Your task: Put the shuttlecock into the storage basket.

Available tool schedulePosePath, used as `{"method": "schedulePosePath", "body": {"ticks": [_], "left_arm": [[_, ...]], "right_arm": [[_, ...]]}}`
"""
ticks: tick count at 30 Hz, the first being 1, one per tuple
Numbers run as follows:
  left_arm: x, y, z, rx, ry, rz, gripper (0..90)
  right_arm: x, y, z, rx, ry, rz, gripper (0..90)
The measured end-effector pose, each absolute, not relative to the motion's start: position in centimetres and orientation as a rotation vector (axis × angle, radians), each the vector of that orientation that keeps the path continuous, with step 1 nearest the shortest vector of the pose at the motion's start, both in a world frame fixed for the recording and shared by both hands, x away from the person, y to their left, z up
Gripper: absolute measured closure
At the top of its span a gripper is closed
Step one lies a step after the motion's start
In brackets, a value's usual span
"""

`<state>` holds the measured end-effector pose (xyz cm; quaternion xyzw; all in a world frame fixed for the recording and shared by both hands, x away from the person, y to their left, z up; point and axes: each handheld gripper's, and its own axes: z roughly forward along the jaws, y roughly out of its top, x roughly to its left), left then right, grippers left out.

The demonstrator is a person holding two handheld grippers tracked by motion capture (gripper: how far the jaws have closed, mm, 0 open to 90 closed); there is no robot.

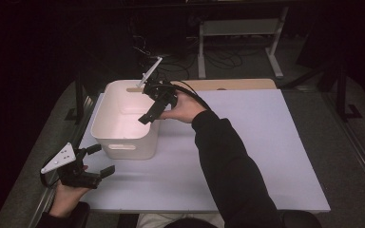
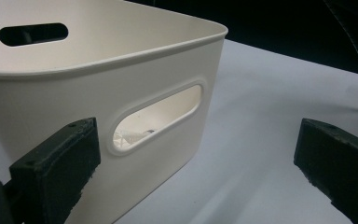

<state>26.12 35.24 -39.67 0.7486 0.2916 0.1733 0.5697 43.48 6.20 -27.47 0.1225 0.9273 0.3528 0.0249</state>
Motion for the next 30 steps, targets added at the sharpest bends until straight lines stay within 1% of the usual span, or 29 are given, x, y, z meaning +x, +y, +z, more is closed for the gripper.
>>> {"method": "schedulePosePath", "body": {"ticks": [11,30], "left_arm": [[26.2,35.2,-39.7,1.76,0.686,0.406,0.2],[26.2,35.2,-39.7,1.763,0.689,0.404,0.1]], "right_arm": [[43.0,3.4,-26.8,0.403,2.81,1.156,0.0],[42.5,-0.1,-27.7,0.459,2.771,1.162,0.0]]}}
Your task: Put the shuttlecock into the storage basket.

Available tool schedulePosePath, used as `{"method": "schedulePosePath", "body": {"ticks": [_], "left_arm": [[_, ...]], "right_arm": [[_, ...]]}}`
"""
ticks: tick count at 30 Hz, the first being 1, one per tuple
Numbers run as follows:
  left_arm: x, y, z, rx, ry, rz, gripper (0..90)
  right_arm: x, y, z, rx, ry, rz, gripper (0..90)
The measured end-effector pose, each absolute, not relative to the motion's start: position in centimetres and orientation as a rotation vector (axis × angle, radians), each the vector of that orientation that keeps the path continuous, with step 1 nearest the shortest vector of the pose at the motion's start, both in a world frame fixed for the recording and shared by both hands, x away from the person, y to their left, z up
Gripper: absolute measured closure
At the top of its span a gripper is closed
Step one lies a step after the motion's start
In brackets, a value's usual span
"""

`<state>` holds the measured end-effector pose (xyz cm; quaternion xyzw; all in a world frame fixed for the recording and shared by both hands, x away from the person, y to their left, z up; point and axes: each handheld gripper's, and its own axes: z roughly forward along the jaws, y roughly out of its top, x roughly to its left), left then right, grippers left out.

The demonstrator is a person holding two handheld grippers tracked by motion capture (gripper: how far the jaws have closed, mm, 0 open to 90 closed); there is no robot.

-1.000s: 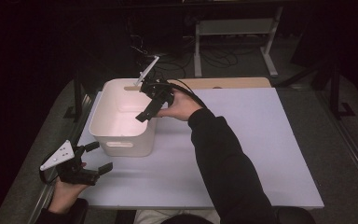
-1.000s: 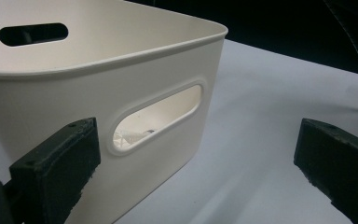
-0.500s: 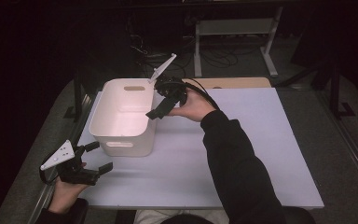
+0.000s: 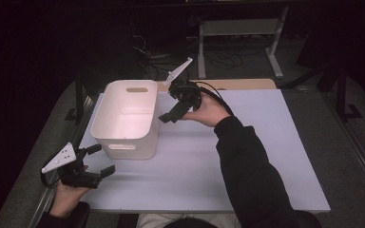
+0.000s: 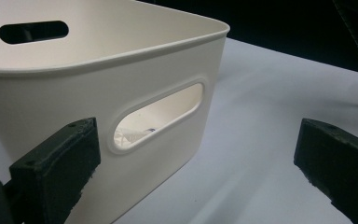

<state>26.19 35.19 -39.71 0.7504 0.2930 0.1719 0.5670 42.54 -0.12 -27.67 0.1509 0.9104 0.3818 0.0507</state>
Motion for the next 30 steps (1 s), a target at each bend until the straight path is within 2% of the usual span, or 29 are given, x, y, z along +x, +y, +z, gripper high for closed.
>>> {"method": "schedulePosePath", "body": {"ticks": [30], "left_arm": [[26.2,35.2,-39.7,1.765,0.691,0.403,0.1]], "right_arm": [[41.6,-5.6,-29.0,0.569,2.721,1.195,0.0]]}}
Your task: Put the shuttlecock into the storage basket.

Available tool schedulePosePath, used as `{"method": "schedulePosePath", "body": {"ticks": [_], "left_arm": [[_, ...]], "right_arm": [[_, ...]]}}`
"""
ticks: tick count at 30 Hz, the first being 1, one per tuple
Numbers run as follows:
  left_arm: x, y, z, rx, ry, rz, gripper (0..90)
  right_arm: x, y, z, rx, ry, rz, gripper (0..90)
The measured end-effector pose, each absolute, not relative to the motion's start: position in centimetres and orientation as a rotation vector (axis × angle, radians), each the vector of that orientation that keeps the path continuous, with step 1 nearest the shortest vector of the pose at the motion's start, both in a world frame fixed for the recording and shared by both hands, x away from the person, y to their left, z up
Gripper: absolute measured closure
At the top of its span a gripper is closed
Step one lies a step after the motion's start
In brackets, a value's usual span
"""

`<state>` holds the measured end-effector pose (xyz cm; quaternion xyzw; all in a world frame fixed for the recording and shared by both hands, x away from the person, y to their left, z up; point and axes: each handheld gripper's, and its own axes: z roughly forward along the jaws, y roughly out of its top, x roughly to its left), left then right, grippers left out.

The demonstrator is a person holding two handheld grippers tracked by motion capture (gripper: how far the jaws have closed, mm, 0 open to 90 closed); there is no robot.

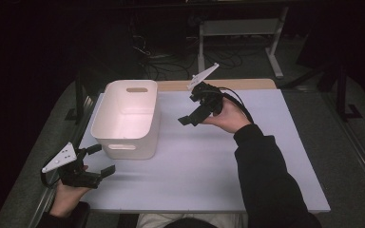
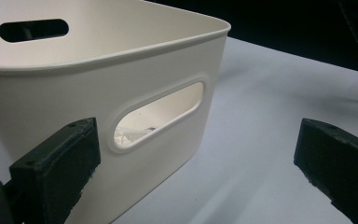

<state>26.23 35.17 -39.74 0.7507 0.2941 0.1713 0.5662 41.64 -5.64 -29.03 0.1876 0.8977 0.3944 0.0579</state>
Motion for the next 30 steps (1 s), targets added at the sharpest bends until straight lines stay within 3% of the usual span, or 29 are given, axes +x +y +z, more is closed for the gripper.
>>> {"method": "schedulePosePath", "body": {"ticks": [30], "left_arm": [[26.3,35.2,-39.8,1.77,0.698,0.406,0.1]], "right_arm": [[40.5,-11.6,-31.2,0.69,2.661,1.231,0.0]]}}
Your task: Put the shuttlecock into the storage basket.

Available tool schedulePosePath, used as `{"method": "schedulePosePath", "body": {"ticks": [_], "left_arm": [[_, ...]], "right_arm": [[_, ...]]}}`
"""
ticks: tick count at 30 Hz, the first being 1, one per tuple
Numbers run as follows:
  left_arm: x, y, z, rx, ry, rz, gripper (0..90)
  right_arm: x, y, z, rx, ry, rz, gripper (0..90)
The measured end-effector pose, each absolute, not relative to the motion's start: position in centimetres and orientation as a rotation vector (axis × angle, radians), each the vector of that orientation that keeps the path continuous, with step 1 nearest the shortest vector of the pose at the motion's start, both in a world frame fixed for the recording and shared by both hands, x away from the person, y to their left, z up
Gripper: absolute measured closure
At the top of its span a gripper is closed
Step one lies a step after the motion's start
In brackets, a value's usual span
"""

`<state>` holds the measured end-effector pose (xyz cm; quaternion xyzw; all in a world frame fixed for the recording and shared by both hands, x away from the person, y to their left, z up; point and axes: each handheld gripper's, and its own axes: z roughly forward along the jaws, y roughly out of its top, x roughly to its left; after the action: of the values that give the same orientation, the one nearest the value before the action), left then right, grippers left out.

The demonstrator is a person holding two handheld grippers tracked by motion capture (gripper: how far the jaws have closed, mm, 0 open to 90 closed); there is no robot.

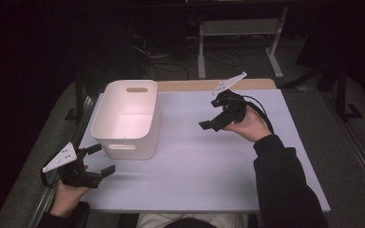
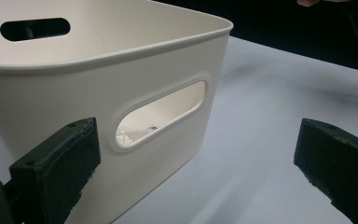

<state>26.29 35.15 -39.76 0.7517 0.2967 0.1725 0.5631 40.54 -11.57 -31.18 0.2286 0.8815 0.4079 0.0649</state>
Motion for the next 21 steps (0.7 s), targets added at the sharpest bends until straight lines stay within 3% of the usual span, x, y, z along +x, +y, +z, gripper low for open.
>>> {"method": "schedulePosePath", "body": {"ticks": [21], "left_arm": [[26.3,35.2,-39.8,1.77,0.705,0.408,0.1]], "right_arm": [[39.4,-14.2,-32.1,0.738,2.624,1.247,0.0]]}}
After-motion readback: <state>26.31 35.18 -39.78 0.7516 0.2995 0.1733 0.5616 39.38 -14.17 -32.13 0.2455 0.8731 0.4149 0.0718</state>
